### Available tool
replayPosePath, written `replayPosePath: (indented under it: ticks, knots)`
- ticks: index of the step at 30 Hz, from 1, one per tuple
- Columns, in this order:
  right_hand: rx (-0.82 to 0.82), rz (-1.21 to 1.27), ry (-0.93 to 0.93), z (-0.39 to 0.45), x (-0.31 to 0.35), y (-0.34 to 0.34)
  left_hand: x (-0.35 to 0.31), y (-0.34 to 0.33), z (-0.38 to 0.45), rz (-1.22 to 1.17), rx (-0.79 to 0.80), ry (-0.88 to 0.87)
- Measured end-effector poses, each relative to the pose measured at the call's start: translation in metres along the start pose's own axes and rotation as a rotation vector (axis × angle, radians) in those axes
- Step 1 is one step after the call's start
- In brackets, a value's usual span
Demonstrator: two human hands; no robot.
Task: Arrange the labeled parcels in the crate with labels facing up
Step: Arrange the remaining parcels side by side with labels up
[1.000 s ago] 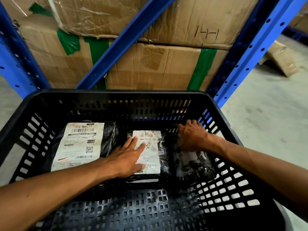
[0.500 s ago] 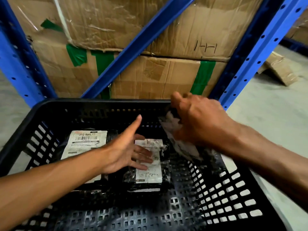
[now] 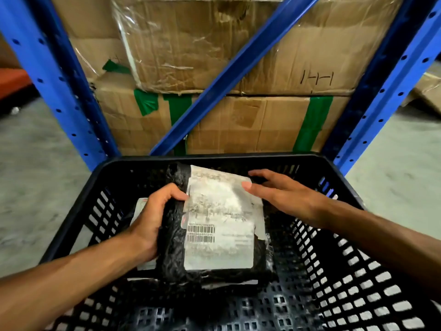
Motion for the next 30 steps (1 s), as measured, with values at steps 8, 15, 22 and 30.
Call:
replayPosePath:
  ticks: [8,15,22,30]
  knots:
    - [-0.061,0.023,-0.018,-0.003,-0.005,0.007,-0.005,-0.014,-0.002,0.265,0.058,-0.011]
    - [0.173,-0.499,0.149,-0.019,0.025,0.006,-0.032,-0.039,-0.004,1.003,0.217,-0.154]
    - [0.161,-0.283,0.074,-0.031,0.021,0.004,-0.038,-0.025,0.004,0.914,-0.013,-0.08]
    - [-0.123,0.484,-0.153,-0.04,-0.026,0.01,0.01,-0.027,-0.007,0.536,-0.166,0.049]
Point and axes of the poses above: each hand's wrist, its own z-axis towards the middle knuckle, its own y-axis out of the back of the hand, x = y × z, the point moved 3 cm from there along z, towards the middle knuckle, and after that the axes turned 3 degrees about x, right-handed, at the moved point
